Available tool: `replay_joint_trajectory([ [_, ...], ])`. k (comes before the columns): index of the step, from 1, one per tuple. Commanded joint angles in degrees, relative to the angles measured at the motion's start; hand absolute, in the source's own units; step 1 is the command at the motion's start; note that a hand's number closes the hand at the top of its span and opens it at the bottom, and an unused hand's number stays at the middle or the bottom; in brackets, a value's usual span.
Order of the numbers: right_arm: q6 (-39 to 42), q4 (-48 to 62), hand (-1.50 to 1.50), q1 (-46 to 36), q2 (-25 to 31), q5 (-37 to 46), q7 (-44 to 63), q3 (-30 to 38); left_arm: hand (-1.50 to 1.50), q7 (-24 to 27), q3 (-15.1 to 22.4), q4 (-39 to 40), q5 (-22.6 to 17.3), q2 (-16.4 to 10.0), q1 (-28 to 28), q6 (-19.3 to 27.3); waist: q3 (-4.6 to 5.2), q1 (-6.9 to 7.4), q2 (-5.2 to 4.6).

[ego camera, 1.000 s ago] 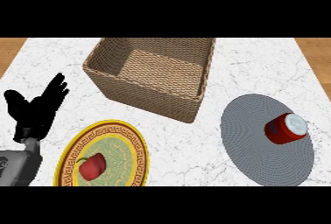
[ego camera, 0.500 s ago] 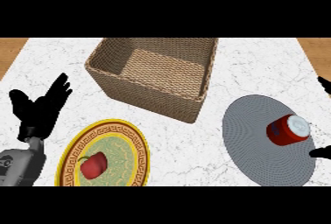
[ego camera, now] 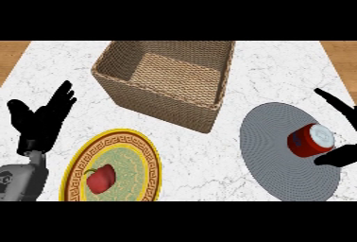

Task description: Pick the can from the placemat and place it in the basket

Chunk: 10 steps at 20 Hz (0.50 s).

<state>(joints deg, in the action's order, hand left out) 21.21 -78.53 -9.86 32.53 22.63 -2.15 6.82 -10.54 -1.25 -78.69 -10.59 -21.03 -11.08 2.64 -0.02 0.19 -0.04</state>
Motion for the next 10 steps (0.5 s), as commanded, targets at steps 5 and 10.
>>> replay_joint_trajectory([
  [5, 1.7, 3.9, -1.50, 0.6, 0.5, 4.3, -6.7, 2.9, 0.00, 0.3, -2.9, -0.7, 2.8, 1.7, 0.5, -2.1, 0.02, -0.17, 0.05],
  [10, 2.3, 11.4, -1.50, -0.1, 0.6, 4.4, -13.7, 4.1, 0.00, 1.2, -4.0, 1.3, 3.3, 2.7, -0.3, -2.7, 0.00, -0.03, -0.02],
])
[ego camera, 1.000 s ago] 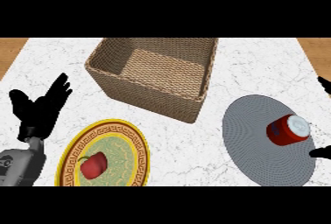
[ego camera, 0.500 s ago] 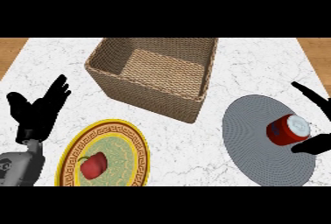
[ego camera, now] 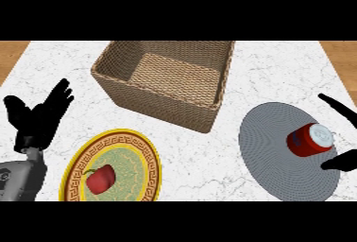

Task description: Pick the can from the placemat and place it in the basket

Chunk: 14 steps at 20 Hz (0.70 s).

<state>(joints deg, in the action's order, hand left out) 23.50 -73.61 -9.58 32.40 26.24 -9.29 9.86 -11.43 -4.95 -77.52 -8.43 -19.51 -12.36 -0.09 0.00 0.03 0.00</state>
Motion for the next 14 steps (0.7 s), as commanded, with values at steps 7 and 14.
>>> replay_joint_trajectory([
  [7, 1.6, -0.1, -1.50, 1.2, -2.7, 2.1, -5.6, 0.4, 0.00, -1.6, -0.4, -3.4, 3.9, 3.3, 1.1, 0.9, -0.01, 0.01, 0.01],
  [14, 0.4, -1.7, -1.50, 2.8, -2.3, 6.0, -3.9, 1.4, 0.00, -3.5, -1.6, -9.2, 3.6, 3.0, 4.8, -0.7, -0.01, 0.19, 0.05],
])
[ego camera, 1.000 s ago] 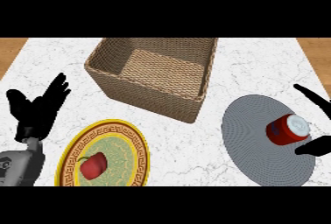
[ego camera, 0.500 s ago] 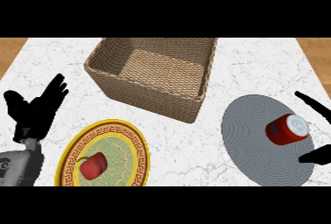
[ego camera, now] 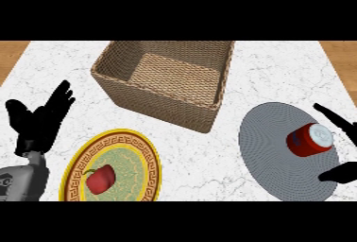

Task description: Pick the can from the placemat and place it in the basket

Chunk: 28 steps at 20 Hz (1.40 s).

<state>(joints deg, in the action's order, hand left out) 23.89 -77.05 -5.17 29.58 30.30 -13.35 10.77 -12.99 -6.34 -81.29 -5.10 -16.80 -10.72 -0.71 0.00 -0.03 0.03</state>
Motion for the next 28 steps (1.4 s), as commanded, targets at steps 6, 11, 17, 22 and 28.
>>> replay_joint_trajectory([
  [6, -2.5, 1.2, -1.50, -1.3, -3.1, 5.8, 1.8, -1.0, 0.00, -3.1, -1.4, 0.6, 1.7, 1.4, -3.1, 0.3, 0.00, -0.04, -0.02],
  [11, -6.6, 8.0, 1.50, -5.1, -2.9, 13.4, -2.2, -6.3, 0.00, -2.5, -3.1, -1.2, -0.7, -0.2, -1.2, -2.7, -0.01, 0.42, -0.07],
  [17, -8.3, 7.6, 1.50, -3.5, -4.5, 14.9, -3.6, -6.5, 0.00, 2.3, -4.1, 2.7, -0.4, 0.2, 0.0, -4.7, 0.01, 0.12, -0.04],
  [22, -13.1, -1.1, 1.50, -6.8, -28.8, 22.8, 15.8, -24.4, 0.00, 0.1, -0.6, 1.6, 1.2, 1.2, -3.0, -3.9, 0.37, 4.59, 0.00],
  [28, -17.7, 0.3, 1.50, -10.0, -29.4, 22.3, 28.5, -36.4, 0.00, 0.3, 1.2, 1.9, 1.2, 2.5, -4.3, -4.9, 0.15, 8.50, -0.46],
])
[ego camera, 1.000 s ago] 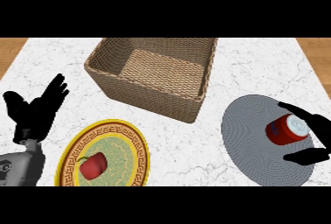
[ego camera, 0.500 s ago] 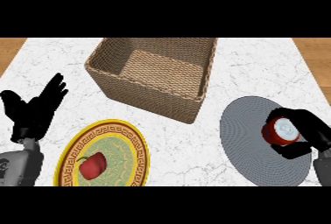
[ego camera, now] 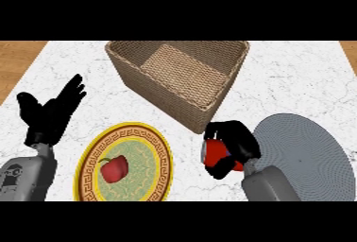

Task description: Pick the can from the placemat and place it in the basket

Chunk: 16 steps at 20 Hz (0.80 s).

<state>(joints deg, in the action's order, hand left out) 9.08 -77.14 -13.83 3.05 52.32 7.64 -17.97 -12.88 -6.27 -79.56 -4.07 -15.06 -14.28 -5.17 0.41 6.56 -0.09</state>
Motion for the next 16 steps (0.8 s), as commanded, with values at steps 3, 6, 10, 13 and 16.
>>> replay_joint_trajectory([
  [3, -6.4, 0.1, 1.50, -3.0, -3.0, -2.6, 14.9, -12.9, 0.00, -0.5, 1.8, 0.3, 0.0, 1.1, -2.1, -0.9, -0.47, 2.61, -0.48],
  [6, -13.2, -3.2, 1.50, -3.6, -3.0, -8.9, 18.7, -16.7, 0.00, 0.1, 2.0, 1.2, 0.2, 1.3, -1.5, -1.1, -0.70, 3.46, -0.66],
  [10, -24.1, -9.3, 1.50, -6.6, -3.0, -13.1, 21.7, -22.1, 0.00, -0.9, 2.7, 1.3, 0.5, 2.0, -3.2, -0.6, -0.85, 3.42, -0.04],
  [13, -31.5, -11.7, 1.50, -10.8, -3.0, -10.7, 26.9, -26.8, 0.00, -0.9, 3.0, 2.4, 1.5, 2.6, -3.7, 0.5, -0.43, 2.04, 0.39],
  [16, -36.7, -13.1, 1.50, -15.0, -3.0, -8.9, 34.3, -27.9, 0.00, -1.1, 2.5, 2.3, 1.5, 1.9, -3.1, 0.5, -0.23, 2.01, 1.12],
])
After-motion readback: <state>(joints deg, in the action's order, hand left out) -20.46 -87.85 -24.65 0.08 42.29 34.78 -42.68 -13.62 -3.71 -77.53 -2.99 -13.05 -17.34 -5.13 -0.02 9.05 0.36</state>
